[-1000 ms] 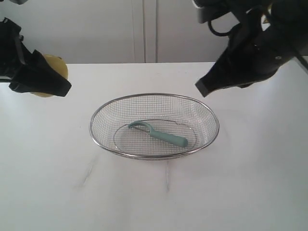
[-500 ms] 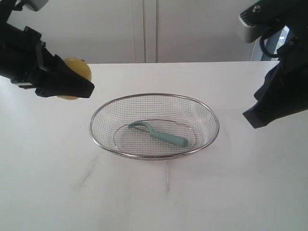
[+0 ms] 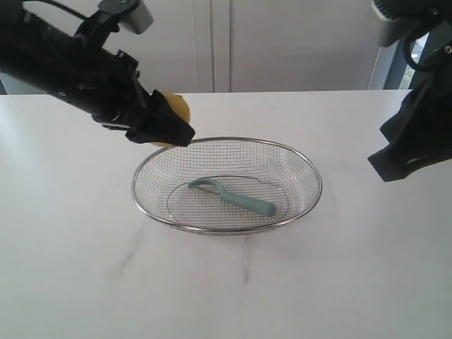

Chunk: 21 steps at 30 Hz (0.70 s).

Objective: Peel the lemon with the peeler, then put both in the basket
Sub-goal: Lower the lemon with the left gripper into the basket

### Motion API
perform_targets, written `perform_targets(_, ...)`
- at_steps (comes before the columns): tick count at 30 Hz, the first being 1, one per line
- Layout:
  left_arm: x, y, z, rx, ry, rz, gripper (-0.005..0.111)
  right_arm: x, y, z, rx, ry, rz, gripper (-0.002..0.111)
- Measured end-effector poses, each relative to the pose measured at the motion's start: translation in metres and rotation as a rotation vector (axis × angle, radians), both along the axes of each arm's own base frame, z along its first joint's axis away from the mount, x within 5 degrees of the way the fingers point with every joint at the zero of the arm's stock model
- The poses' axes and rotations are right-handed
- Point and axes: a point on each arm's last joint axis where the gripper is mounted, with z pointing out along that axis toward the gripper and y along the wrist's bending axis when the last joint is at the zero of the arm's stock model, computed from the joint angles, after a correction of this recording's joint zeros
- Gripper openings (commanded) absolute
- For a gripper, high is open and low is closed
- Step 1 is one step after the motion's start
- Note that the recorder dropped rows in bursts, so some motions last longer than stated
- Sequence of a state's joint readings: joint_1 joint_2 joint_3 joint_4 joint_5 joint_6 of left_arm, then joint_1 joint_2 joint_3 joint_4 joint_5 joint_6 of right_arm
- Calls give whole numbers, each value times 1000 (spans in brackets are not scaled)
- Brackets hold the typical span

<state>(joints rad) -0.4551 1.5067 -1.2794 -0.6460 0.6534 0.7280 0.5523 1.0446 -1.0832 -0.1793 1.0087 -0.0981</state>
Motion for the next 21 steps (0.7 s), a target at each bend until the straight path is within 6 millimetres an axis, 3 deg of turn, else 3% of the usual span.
perform_targets(4, 8, -18, 13, 132, -39, 66, 0, 0, 0, 0, 3, -5, 1, 0)
perform_targets(12, 23, -50, 12, 380, -84, 144, 0, 2, 2, 3, 21, -36, 8, 0)
perform_targets(15, 28, -60, 2, 400, -73, 140, 0, 2, 2, 3, 21, -36, 8, 0)
perform_targets(21, 51, -78, -48, 456, -32, 132, 0, 2, 2, 3, 21, -36, 8, 0)
